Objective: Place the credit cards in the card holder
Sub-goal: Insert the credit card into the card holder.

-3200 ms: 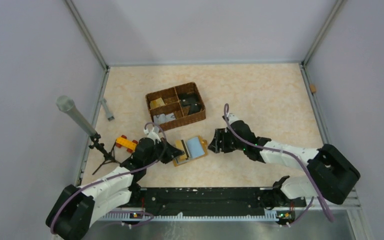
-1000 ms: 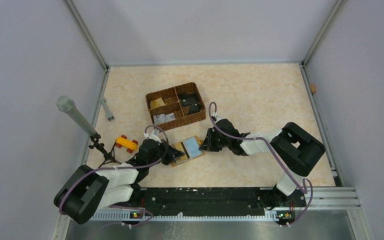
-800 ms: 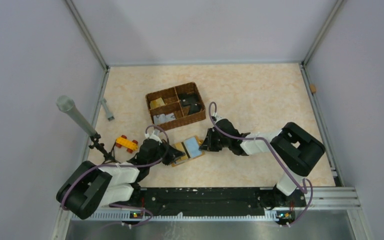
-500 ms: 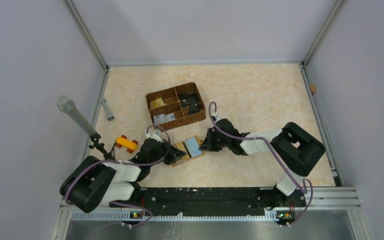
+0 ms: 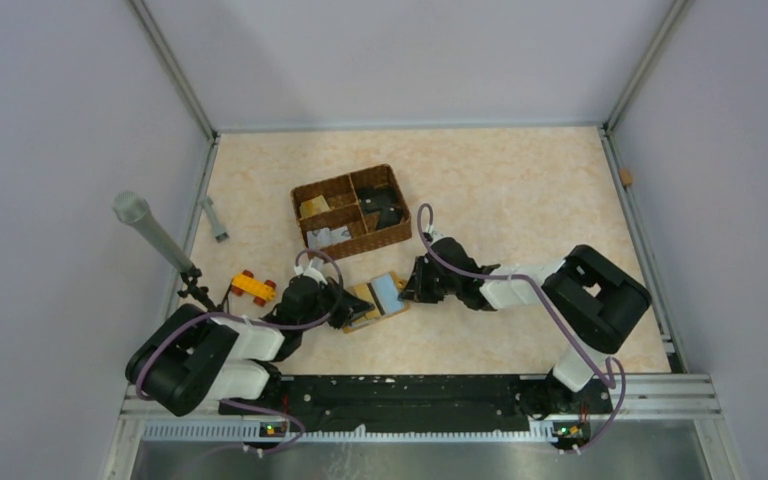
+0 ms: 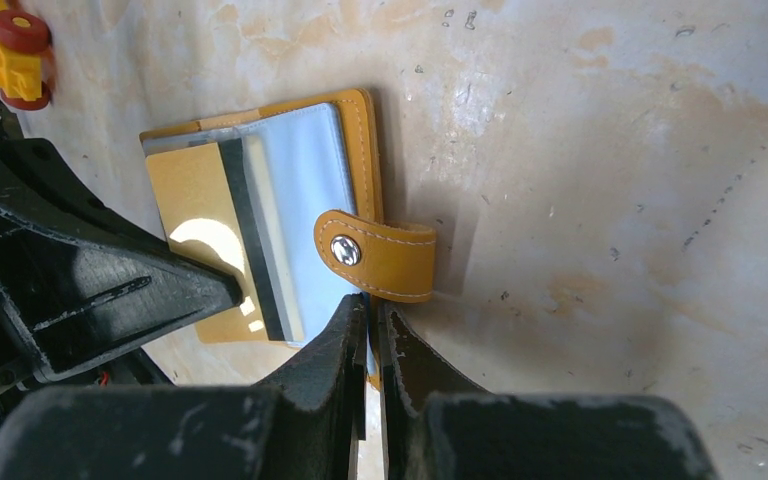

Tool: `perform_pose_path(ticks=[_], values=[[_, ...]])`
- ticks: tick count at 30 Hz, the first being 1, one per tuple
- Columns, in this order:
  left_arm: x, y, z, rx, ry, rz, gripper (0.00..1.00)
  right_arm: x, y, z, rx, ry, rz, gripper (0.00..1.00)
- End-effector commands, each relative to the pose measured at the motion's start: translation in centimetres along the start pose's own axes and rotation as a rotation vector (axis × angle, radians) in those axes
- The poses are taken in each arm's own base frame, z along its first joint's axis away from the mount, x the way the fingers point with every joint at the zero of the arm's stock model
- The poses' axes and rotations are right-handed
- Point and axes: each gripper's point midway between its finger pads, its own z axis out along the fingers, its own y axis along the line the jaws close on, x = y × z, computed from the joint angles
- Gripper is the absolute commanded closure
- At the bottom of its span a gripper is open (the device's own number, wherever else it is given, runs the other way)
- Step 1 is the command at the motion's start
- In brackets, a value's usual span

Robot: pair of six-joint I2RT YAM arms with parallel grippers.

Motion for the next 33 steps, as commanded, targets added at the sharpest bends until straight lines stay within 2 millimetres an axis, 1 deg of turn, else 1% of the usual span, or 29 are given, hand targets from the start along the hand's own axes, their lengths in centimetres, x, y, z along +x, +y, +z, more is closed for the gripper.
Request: perform_pose_path(ticks=[1, 11, 24, 30, 31, 32, 33], values=[[0.5, 2.3, -0.6, -0.087, -0.001, -0.026, 1.0, -0.1, -1.5, -0.5, 0.092, -0.022, -0.015, 1.0], [0.7, 2.4, -0.6, -0.09, 0.009, -0.029, 1.0, -0.2, -1.5, -0.4, 0.092, -0.026, -0.021, 1.0], [1.1, 1.5, 0.6, -0.06, 0.067, -0.015, 1.0, -0.3, -1.4, -0.5, 0.09, -0.029, -0.023, 1.0], [1.0, 1.4, 0.6, -0.065, 0.065, -0.016, 1.0, -0.4, -1.3, -0.4, 0.091, -0.031, -0.027, 1.0], [1.0, 1.5, 0.6, -0.073, 0.068, -0.014, 0.97, -0.4, -1.4, -0.4, 0.092, -0.032, -0.026, 1.0], [1.0, 1.4, 0.7, -0.079, 0.07, -0.013, 0.89, -0.4, -1.4, -0.4, 0.092, -0.031, -0.027, 1.0], [1.0, 1.5, 0.7, -0.089, 0.072, -0.011, 0.84, -0.4, -1.4, -0.4, 0.093, -0.031, -0.026, 1.0]])
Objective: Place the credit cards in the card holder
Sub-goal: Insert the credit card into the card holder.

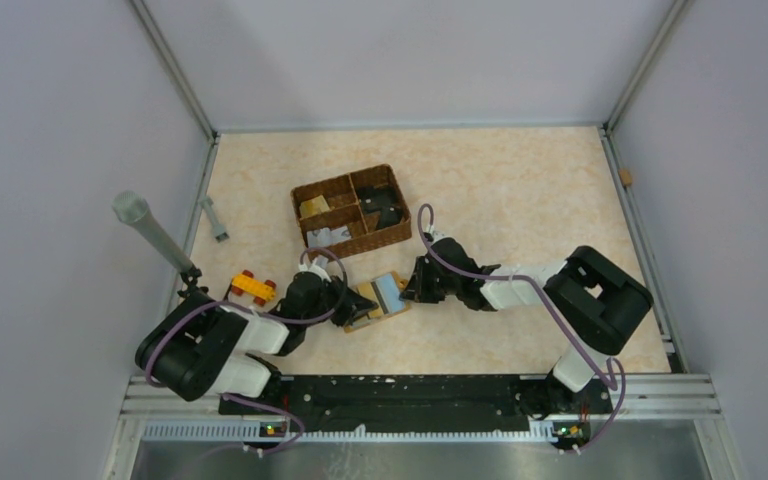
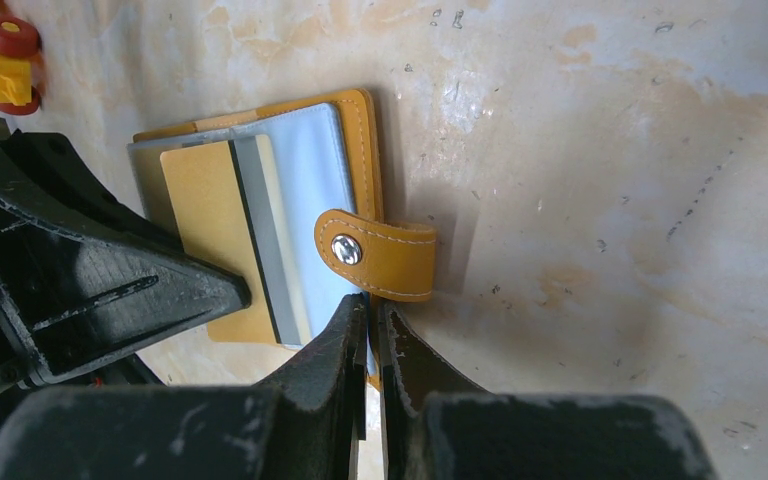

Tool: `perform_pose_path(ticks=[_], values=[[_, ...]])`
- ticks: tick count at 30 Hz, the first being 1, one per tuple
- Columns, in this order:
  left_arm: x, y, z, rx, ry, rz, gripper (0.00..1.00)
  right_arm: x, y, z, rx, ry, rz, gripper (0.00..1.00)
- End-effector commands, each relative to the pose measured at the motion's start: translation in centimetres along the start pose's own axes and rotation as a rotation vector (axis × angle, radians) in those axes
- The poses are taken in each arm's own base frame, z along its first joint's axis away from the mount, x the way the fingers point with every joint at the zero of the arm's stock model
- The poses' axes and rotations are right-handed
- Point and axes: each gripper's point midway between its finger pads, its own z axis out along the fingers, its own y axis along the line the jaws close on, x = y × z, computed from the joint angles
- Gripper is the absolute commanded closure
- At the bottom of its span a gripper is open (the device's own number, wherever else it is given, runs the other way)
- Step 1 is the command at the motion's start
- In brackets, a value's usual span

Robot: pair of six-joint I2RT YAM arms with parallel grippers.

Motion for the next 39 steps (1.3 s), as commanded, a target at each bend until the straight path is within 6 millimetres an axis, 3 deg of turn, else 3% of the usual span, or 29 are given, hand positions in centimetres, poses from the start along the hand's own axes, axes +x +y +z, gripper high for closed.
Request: perform_pose_path(ticks=[1, 6, 14, 22, 39], values=[[0.7, 1.7, 0.0, -0.092, 0.041, 0.013, 0.78, -0.2, -1.1, -0.2, 0.067, -0.017, -0.024, 1.0], [-0.1, 1.3, -0.4, -0.14, 0.022, 0.066, 0.56, -0.3, -1.1, -0.4, 0.076, -0.02, -0.031, 1.0], [-0.9, 1.8, -1.9, -0.244, -0.006, 0.124, 0.38, -0.5, -1.1, -0.4, 0.075, -0.025, -0.034, 1.0], [-1.1, 2.0, -2.3, -0.28, -0.007, 0.134, 0.36, -0.5, -1.0, -0.4, 0.069, -0.026, -0.036, 1.0], [-1.3, 0.4, 0.5, -0.214, 0.033, 0.144, 0.42, -0.4, -0.7, -0.3, 0.05, -0.019, -0.036, 1.0]])
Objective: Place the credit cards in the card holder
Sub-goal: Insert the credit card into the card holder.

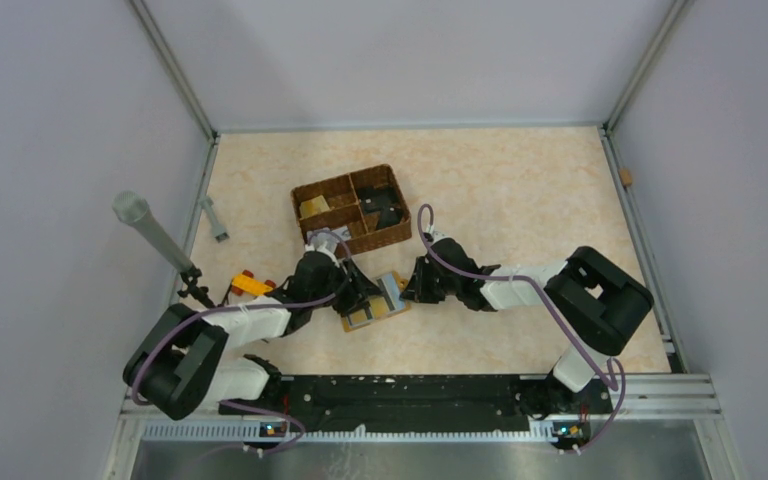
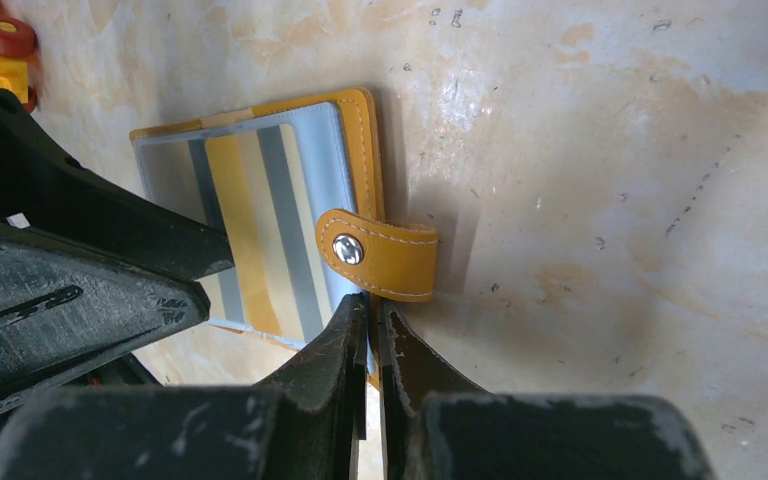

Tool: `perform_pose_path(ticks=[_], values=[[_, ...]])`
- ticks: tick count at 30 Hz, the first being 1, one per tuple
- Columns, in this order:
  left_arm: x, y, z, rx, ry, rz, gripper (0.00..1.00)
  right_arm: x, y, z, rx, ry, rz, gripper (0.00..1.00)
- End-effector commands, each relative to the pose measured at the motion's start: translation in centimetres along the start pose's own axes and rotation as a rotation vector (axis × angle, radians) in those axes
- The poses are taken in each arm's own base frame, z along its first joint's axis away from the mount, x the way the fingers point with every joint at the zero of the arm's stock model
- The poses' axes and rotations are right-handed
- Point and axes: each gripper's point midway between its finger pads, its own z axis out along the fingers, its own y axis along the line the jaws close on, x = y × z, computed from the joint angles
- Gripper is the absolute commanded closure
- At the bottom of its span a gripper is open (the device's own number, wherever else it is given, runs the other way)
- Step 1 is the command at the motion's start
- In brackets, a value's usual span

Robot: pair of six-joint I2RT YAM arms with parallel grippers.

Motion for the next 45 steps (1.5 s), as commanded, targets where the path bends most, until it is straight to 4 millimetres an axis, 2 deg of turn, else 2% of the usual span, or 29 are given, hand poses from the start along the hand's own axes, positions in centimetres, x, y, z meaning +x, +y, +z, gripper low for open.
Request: perform_pose_path(ticks=[1, 4, 13, 16, 37, 42, 45], values=[[0.3, 1.6, 0.8, -0.074, 0.02, 0.028, 0.42, -0.4, -0.7, -0.2, 0.044, -0.017, -0.034, 1.0], [0.1, 0.9, 1.2, -0.058, 0.025, 0.032, 0.43, -0.5, -0.5, -0.3, 0.042, -0.018, -0.034, 0.97], [0.2, -0.3, 1.8, -0.035, 0.041, 0.042, 0.43, -1.1, 0.5, -0.8, 0.011, -0.041, -0.02, 0.72], [0.2, -0.6, 2.1, -0.026, 0.044, 0.04, 0.43, -1.1, 0.6, -0.8, 0.003, -0.041, -0.017, 0.68], [0.1, -5.7, 3.6, 0.093, 0.061, 0.063, 0.42, -1.0, 1.2, -0.7, -0.022, -0.029, -0.017, 0.65], [-0.1, -5.4, 3.2, 0.063, 0.063, 0.107, 0.3, -1.4, 1.0, -1.0, 0.007, -0.034, -0.019, 0.66], [-0.6, -5.5, 2.3, 0.041, 0.038, 0.159, 0.23, -1.7, 0.6, -1.6, 0.031, -0.055, -0.016, 0.66]])
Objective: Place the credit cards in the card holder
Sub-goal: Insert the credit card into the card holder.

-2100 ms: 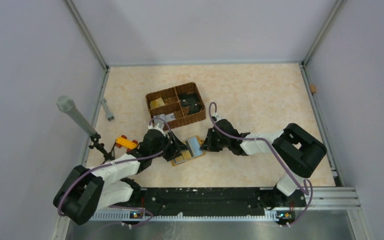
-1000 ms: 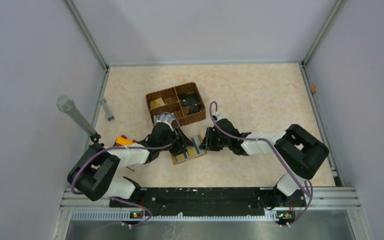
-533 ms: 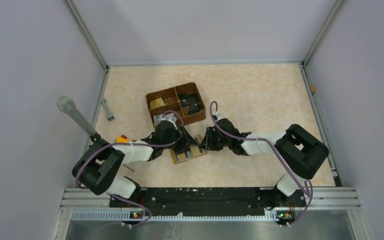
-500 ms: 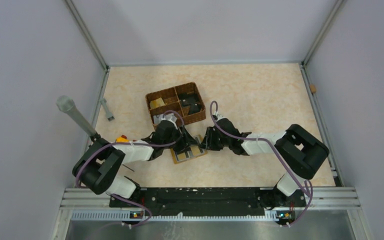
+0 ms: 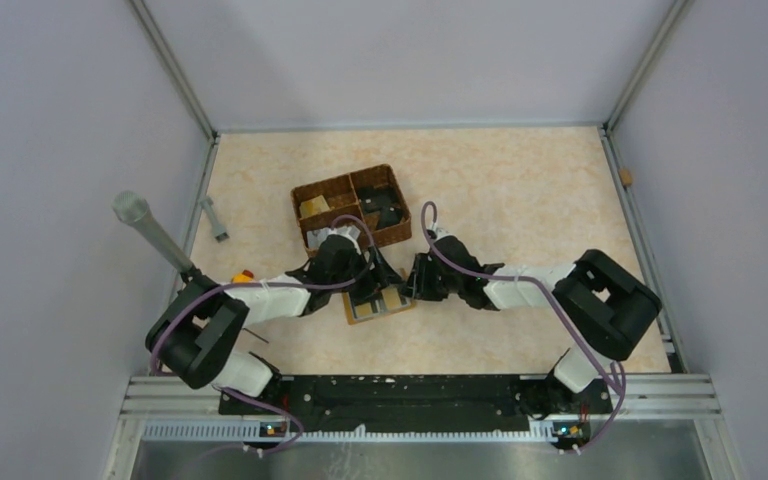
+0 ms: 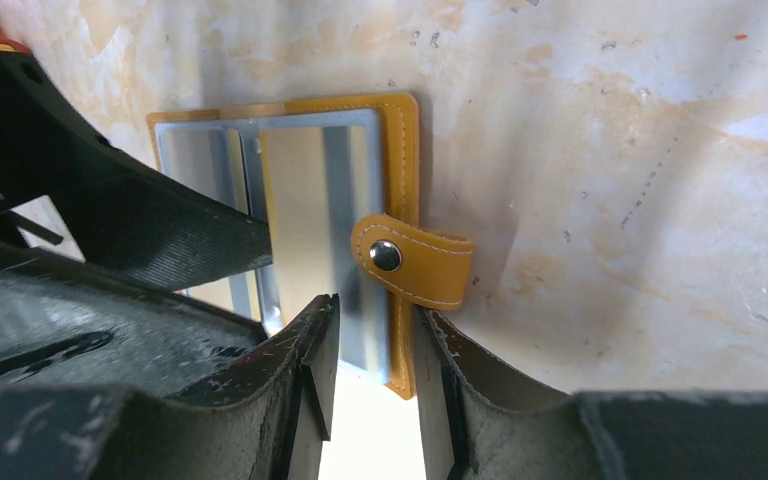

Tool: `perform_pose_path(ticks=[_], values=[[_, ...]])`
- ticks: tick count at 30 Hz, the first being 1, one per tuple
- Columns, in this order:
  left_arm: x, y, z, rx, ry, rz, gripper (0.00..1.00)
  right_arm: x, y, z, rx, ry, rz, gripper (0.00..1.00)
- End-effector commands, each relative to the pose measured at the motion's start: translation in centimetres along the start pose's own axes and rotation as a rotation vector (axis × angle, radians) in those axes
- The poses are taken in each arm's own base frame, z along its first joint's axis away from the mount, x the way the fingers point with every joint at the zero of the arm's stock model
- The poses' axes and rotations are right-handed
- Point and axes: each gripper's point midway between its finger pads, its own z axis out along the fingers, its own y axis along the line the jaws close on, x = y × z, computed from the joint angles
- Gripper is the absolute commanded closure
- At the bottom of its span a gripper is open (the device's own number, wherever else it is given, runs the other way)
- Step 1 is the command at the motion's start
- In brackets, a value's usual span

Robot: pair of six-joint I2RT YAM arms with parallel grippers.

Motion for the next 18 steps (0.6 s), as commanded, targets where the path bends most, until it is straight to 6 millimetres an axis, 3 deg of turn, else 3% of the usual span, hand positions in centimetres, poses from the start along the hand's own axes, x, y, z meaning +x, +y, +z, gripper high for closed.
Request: perform_pose_path(ticks=[1, 9, 13, 18], values=[[-1.2, -2.0, -1.5, 0.011, -0.046, 0.106, 0.2, -1.0, 0.3, -1.2, 0.02, -0.034, -0.012, 0.65], [-2.8, 0.5, -6.4, -0.163, -0.166, 0.179, 0.02, -0.4, -0.2, -1.6, 0.027, -0.03, -0.014, 0.65], [-2.8, 2.5, -8.1, -0.219, -0.208, 0.17, 0.01, -0.2, 0.3, -1.6, -0.012, -0.03, 0.0, 0.64], [-2.4, 6.0, -8.4, -0.271, -0.206, 0.107, 0.05, 0.2, 0.7, -1.3, -0.046, -0.016, 0.018, 0.62]])
